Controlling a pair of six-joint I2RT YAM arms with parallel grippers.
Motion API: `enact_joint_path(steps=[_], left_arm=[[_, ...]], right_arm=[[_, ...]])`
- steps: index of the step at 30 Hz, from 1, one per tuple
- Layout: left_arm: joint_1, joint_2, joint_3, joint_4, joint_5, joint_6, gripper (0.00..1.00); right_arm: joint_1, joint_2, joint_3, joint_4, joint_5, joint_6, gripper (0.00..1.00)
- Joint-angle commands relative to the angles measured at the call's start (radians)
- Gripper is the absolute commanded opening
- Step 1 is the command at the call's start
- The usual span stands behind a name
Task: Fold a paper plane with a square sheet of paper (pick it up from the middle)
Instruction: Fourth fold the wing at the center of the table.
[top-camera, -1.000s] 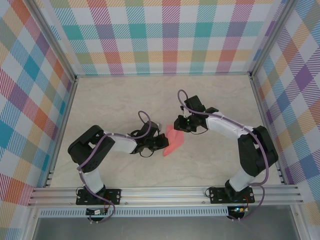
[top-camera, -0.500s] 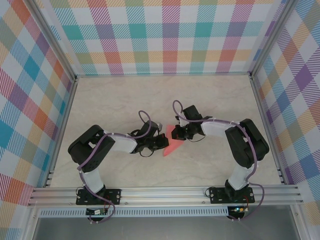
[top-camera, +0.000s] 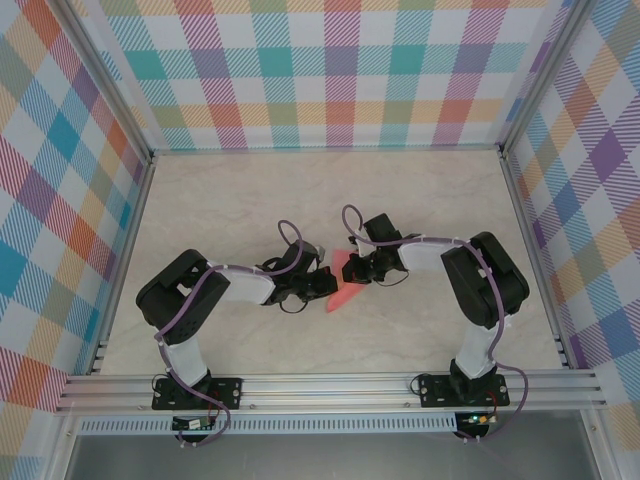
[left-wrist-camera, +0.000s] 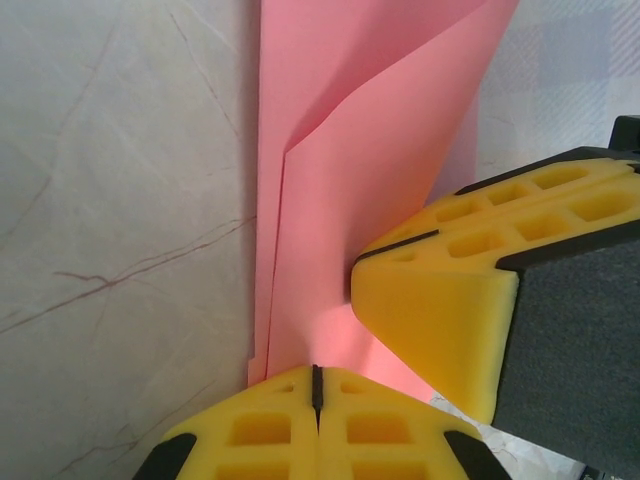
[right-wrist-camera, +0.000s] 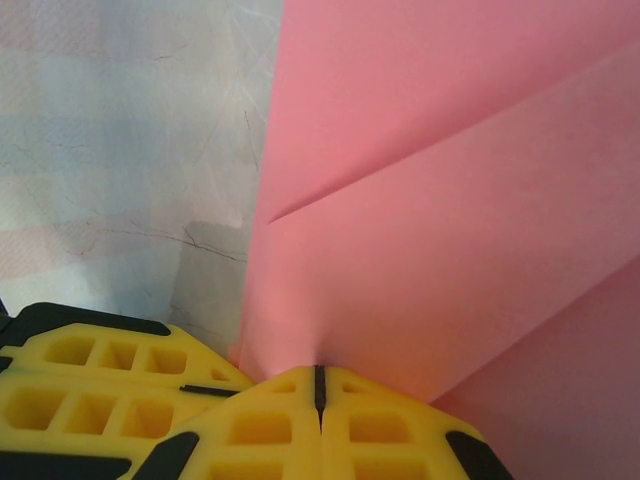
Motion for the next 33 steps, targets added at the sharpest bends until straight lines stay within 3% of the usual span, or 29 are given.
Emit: enact_joint_path(steps=[1, 21, 26, 33], left_arm=[[0.002, 0.072, -0.032, -0.233, -0.042, 0.016, 0.00], [0.002, 0.104, -0.056, -0.238, -0.005, 0.034, 0.00], [0.002, 0.101, -0.041, -0.241, -0.001, 0.035, 0.00], [0.003, 0.091, -0.015, -0.242, -0.005, 0.035, 0.00]], right_arm=[[-0.019, 0.038, 0.024, 0.004, 0.038, -0.028, 0.00], [-0.273, 0.211, 0.310, -0.093, 0.042, 0.016, 0.00], [-0.278, 0.098, 0.302, -0.108, 0.015, 0.007, 0.00], [-0.209, -0.066, 0.103, -0.029, -0.107, 0.094, 0.00]])
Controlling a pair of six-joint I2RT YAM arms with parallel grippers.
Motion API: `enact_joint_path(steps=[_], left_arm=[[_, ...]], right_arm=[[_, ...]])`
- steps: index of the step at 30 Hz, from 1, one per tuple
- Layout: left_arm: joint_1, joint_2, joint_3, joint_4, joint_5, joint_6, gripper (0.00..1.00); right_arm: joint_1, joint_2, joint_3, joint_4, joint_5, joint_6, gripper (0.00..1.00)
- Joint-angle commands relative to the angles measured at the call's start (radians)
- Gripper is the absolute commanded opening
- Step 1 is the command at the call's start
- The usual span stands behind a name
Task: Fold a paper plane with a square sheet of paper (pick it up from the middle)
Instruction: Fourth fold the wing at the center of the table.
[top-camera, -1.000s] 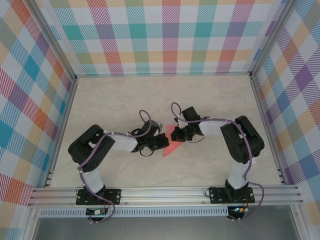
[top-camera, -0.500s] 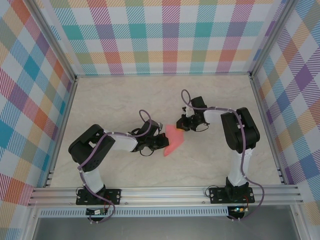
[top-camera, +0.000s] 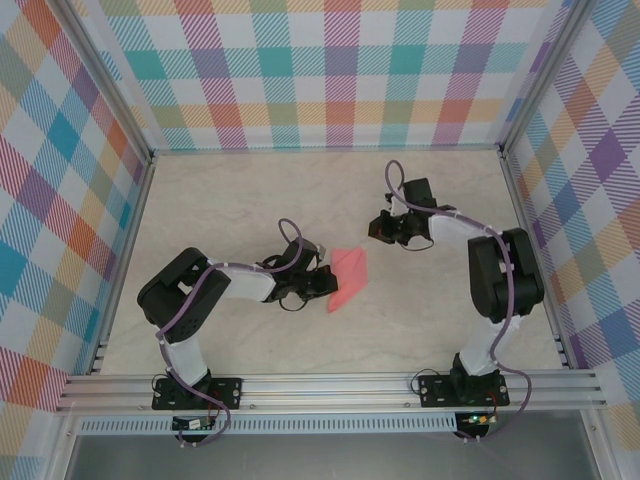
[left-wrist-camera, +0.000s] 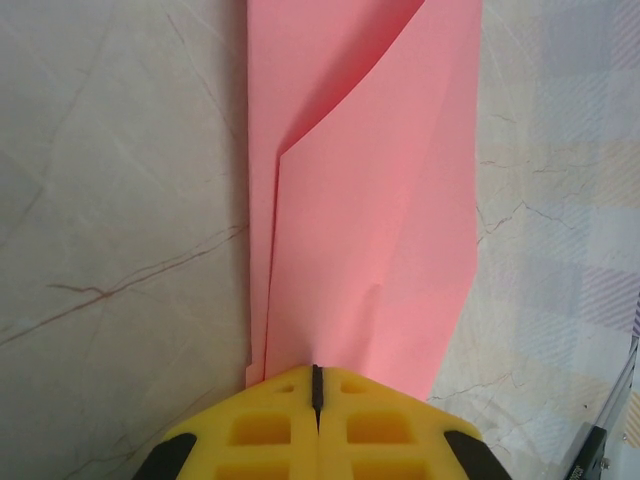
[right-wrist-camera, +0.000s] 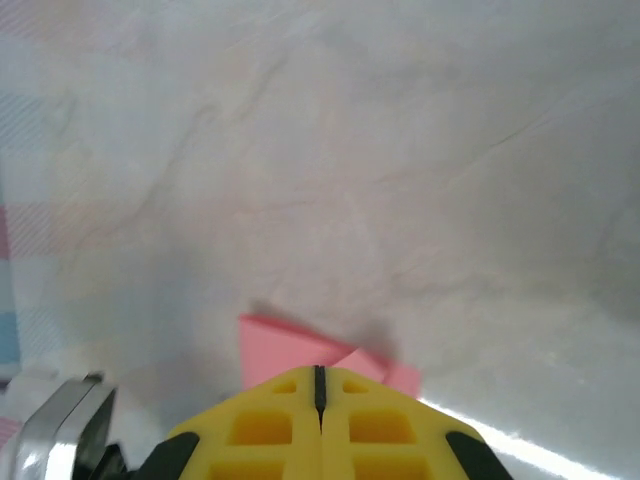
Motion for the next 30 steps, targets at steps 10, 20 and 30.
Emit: enact_joint_path(steps=[10, 20, 30], left_arm=[[-0.005, 0.060, -0.004, -0.224, -0.037, 0.032, 0.00], [-0.006, -0.020, 0.073, -0.213, 0.016, 0.034, 0.00], [-0.015, -0.142, 0.052, -0.137, 0.075, -0.111, 0.23]], right_arm=[[0.177, 0.058, -0.107, 0.081, -0.100, 0.118, 0.00], [0.179, 0.147, -0.093, 0.004, -0.013, 0.087, 0.00], [0.179, 0.169, -0.086, -0.033, 0.018, 0.082, 0.00]])
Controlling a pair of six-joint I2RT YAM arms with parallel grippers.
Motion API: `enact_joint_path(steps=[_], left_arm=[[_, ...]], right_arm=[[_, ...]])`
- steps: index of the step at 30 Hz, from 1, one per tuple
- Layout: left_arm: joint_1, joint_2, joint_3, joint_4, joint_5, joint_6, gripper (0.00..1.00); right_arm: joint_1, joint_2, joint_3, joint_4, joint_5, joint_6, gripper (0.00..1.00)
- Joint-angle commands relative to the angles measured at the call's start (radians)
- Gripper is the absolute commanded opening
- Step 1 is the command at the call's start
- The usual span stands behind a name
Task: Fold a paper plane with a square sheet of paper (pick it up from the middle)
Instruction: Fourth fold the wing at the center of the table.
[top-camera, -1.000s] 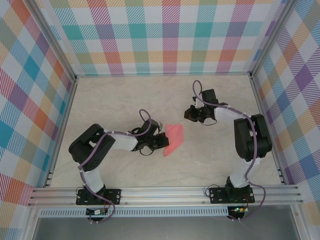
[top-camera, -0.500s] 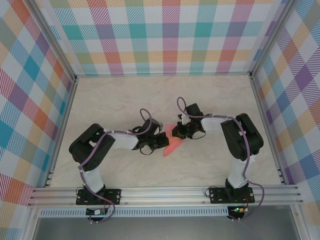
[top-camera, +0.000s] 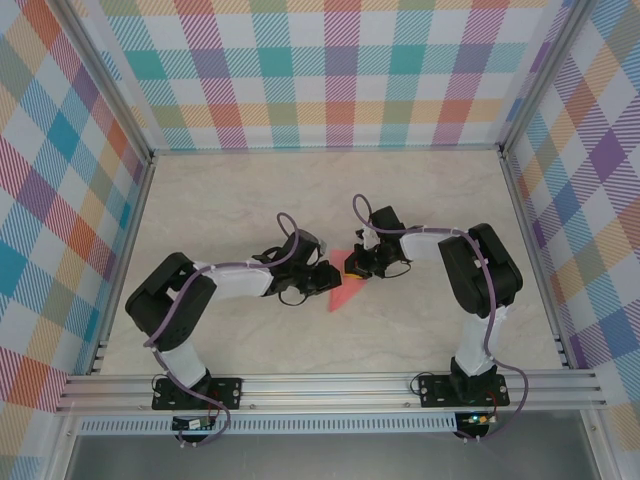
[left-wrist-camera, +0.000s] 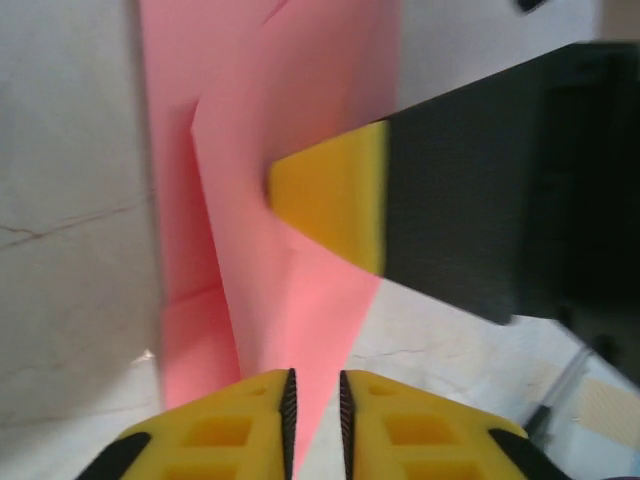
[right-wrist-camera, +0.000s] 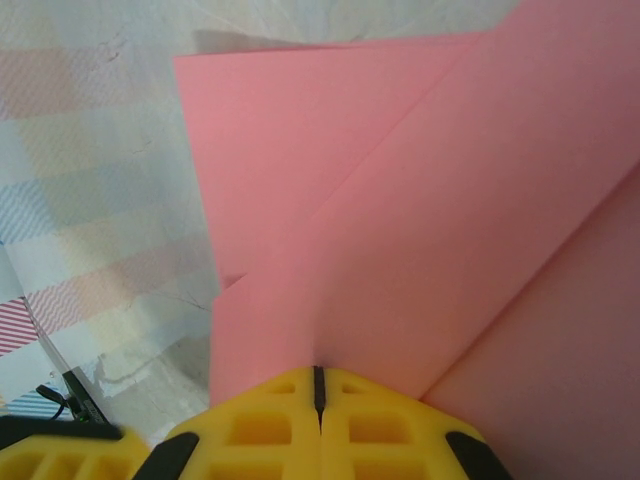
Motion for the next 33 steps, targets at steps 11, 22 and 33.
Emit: enact_joint_path(steps=[11, 22, 33], left_arm=[[-0.054, -0.055, -0.064, 0.064, 0.080, -0.129, 0.25], [-0.062, -0.002, 0.010, -0.060, 0.014, -0.091, 0.22], [-0.063, -0.002, -0.042, -0.072, -0.017, -0.122, 0.21]], right_arm=[[0.001, 0.068, -0.001, -0.062, 0.082, -0.014, 0.00], [0.001, 0.077, -0.004, -0.065, 0.086, -0.015, 0.00], [0.002, 0.086, -0.011, -0.069, 0.087, -0.015, 0.00]])
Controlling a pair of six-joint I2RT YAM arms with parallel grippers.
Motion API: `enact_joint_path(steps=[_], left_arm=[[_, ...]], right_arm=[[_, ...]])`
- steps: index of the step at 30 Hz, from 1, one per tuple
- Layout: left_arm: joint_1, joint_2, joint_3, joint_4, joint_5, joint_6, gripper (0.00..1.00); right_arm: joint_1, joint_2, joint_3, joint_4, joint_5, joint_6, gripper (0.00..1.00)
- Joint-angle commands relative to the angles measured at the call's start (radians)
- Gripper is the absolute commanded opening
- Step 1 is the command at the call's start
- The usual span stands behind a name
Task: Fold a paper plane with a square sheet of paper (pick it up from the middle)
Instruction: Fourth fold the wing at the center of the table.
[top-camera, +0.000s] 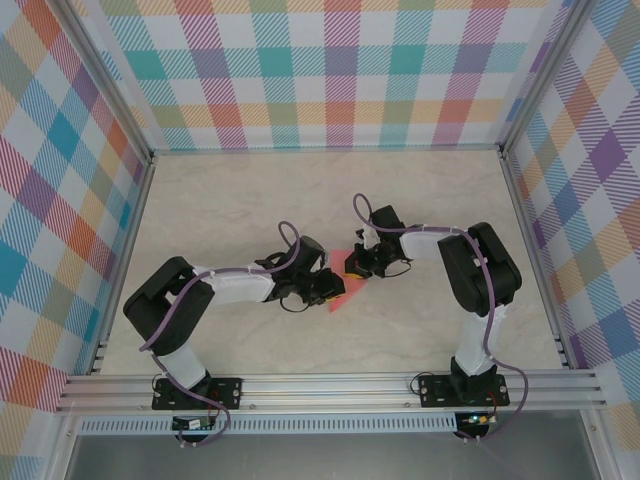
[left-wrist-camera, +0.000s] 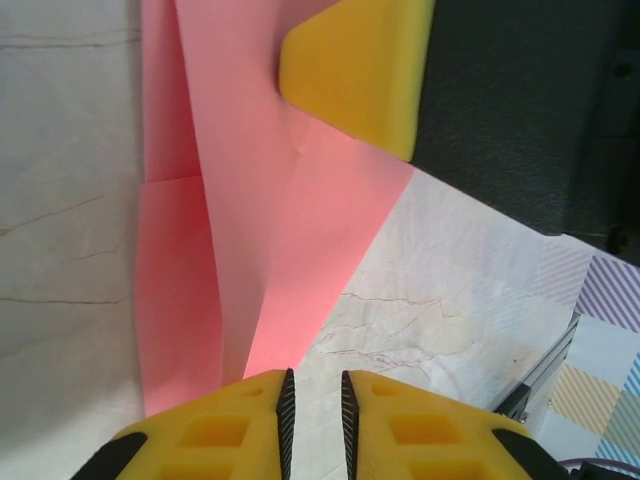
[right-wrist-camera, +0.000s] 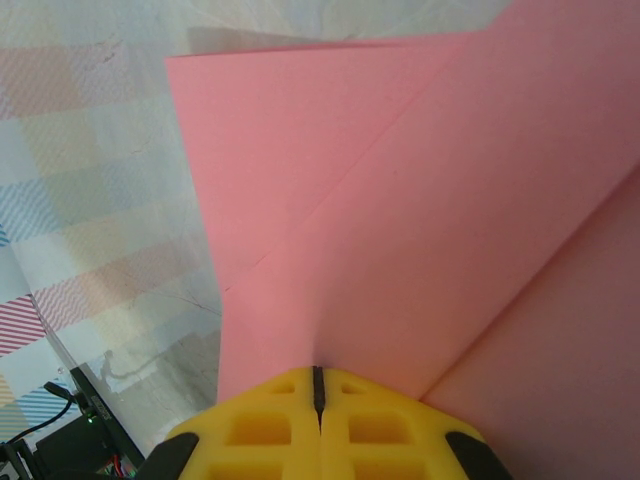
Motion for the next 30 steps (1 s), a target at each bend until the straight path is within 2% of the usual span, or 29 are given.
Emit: enact_joint_path(steps=[1, 23, 30], left_arm=[[-0.012, 0.008, -0.026, -0.025, -0.020, -0.014, 0.21], [-0.012, 0.033, -0.055, 0.019, -0.004, -0.046, 0.21], [-0.012, -0.040, -0.076, 0.069, 0.032, -0.054, 0.21]], right_arm=[[0.002, 0.075, -0.022, -0.054, 0.103, -0.016, 0.00], [0.003, 0.093, -0.014, -0.067, 0.105, -0.015, 0.00], [0.003, 0.091, -0.014, -0.069, 0.104, -0.017, 0.00]])
